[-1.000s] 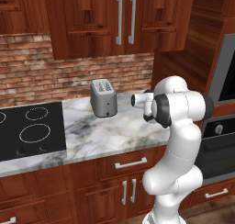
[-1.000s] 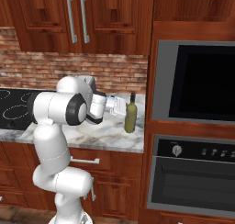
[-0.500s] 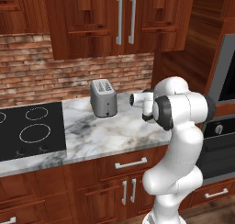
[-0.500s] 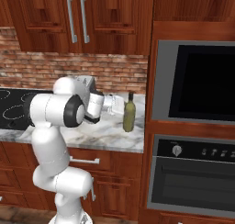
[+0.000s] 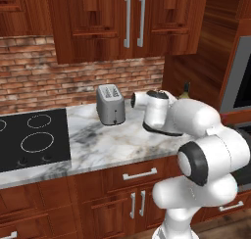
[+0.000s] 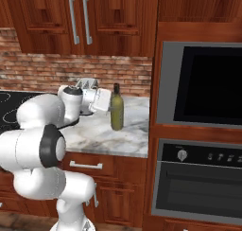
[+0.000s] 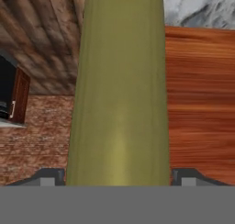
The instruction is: There is a wine glass and glass cup on the dining counter. Place the wine bottle next to the wine glass and the juice bottle next to the glass cup.
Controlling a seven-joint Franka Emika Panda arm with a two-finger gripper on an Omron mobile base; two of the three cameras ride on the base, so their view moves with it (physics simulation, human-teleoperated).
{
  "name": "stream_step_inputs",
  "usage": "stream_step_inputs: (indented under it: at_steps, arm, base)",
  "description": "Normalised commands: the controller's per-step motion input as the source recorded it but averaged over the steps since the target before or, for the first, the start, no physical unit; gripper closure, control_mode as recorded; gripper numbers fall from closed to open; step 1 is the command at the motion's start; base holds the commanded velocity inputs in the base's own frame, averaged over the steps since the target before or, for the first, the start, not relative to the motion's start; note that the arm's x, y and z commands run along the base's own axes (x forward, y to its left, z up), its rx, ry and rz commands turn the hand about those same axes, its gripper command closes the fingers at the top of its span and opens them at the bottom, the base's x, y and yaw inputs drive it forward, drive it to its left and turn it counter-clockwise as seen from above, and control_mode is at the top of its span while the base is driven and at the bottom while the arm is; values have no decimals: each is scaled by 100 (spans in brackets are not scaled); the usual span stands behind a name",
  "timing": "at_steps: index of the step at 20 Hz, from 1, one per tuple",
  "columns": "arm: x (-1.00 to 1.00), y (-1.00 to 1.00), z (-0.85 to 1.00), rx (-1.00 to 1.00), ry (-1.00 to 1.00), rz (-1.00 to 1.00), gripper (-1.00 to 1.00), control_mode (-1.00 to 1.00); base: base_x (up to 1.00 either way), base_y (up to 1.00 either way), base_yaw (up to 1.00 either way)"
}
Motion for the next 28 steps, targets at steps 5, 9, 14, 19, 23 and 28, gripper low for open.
stream_step_inputs:
  at_steps: [5, 9, 14, 19, 23, 28]
  arm:
    - [-100, 46, 100, 0, 0, 4, 100, -100]
    - [-100, 37, 85, 0, 2, 8, 100, -100]
    - [-96, 28, 52, 0, 4, 14, 100, -100]
    - [-51, 8, 6, 0, 2, 13, 100, -100]
    - [-41, 0, 0, 0, 1, 9, 100, -100]
    - [-7, 3, -1, 0, 5, 0, 100, -100]
  base:
    - [0, 0, 0]
    - [0, 0, 0]
    - [0, 0, 0]
    - [0, 0, 0]
    - [0, 0, 0]
    - [0, 0, 0]
